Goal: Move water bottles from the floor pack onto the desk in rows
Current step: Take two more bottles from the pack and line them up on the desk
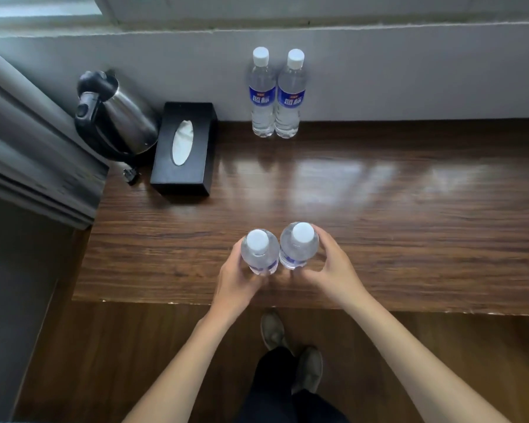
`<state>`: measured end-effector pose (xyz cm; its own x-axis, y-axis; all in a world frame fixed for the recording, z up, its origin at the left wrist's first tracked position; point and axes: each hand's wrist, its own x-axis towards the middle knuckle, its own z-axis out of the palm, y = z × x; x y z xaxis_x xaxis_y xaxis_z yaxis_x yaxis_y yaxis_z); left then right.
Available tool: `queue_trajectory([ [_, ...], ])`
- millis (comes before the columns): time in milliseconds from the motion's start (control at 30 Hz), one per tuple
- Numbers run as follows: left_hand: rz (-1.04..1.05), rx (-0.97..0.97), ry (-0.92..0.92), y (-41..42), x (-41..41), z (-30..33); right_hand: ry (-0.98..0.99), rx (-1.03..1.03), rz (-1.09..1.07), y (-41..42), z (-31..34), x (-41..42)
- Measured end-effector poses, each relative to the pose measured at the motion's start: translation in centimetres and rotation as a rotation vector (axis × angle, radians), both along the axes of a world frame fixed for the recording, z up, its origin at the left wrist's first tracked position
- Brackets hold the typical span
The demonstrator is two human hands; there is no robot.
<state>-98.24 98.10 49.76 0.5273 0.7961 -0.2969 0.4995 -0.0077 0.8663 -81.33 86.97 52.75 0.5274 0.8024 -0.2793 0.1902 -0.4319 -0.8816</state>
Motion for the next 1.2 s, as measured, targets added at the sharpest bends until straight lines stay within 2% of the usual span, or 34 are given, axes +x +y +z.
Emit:
queue_trajectory([
  [233,0.150,0.061,-0.114,-1.0,0.2,-2.6,-0.080,0.141,-0.015,0.1,-2.3,0.4],
  [433,0.200,0.176,-0.152,-1.5,1.1,-3.2,-0.140,0.214,-0.034,0.2,-3.7,0.5],
  [600,0.203,0.241,-0.184,-1.5,1.5,-4.0,-0.197,0.283,-0.134,0.4,-5.0,-0.4],
  [833,0.235,0.280,-0.262,-1.5,2.2,-5.0,-0.181,0.311,-0.313,1.0,-6.3,-2.2],
  [1033,0.102,0.185,-0.358,-1.5,1.3,-5.6,-0.153,0.335,-0.223,0.2,-7.6,-2.4],
  [1200,0.066,0.224,-0.331,-1.0,0.7,-7.0,-0.082,0.357,-0.127,-0.1,-8.5,-1.9],
])
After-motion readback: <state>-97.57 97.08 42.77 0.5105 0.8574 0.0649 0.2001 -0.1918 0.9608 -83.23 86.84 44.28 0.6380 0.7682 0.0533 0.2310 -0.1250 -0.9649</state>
